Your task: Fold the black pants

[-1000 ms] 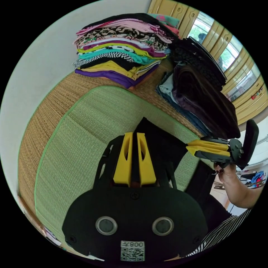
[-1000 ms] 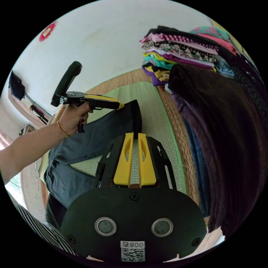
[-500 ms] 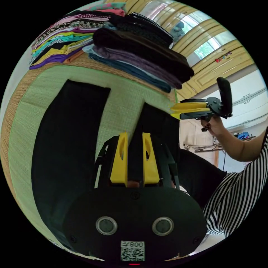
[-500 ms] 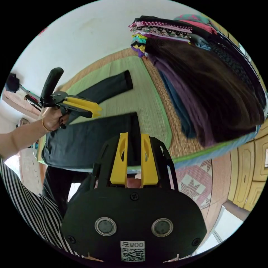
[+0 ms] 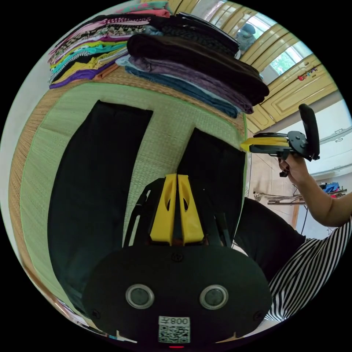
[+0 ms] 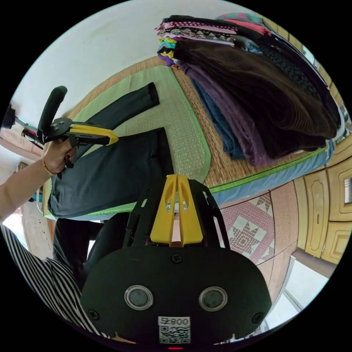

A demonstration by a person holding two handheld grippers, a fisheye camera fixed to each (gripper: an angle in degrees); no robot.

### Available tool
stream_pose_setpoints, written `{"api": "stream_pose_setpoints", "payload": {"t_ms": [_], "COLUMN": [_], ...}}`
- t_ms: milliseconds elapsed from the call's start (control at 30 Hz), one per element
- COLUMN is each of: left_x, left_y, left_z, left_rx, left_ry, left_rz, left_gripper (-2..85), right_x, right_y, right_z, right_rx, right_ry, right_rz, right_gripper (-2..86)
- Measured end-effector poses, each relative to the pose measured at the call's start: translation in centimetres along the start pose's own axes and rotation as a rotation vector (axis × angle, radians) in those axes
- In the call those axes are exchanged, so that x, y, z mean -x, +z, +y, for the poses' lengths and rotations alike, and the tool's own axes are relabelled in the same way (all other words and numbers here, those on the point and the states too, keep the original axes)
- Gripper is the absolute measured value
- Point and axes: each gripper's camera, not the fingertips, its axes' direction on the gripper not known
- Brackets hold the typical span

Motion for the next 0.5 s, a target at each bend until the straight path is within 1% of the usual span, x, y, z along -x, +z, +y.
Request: {"api": "stream_pose_setpoints", "payload": {"t_ms": [133,200,267,300,433,500], "left_x": [0.9,1.0,1.4,1.5,2.0,2.1], "left_y": [-1.8,-2.8,-2.9,-2.8,-5.1,-6.6], "left_z": [3.0,4.7,6.5,7.0,10.7,13.0], "left_rx": [-0.083,-0.117,-0.079,-0.058,-0.117,-0.160], "left_ry": [-0.056,-0.072,-0.086,-0.091,-0.117,-0.129], "left_rz": [0.045,0.049,0.062,0.055,0.071,0.073], "left_gripper": [2.8,3.4,3.9,3.9,3.4,3.3], "right_x": [2.6,5.0,6.3,7.0,8.8,10.7], "right_y": [-0.5,-0.4,0.4,0.6,0.1,-0.9], "right_z": [-1.3,-2.2,-2.9,-3.3,-5.0,-5.9], "right_rx": [-0.019,-0.021,0.006,-0.012,-0.005,-0.018], "right_ry": [-0.022,-0.054,-0.049,-0.043,-0.034,-0.038], "right_rz": [-0.011,0.025,0.033,0.029,0.009,0.043], "right_gripper": [0.9,2.9,4.8,5.4,3.9,1.7]}}
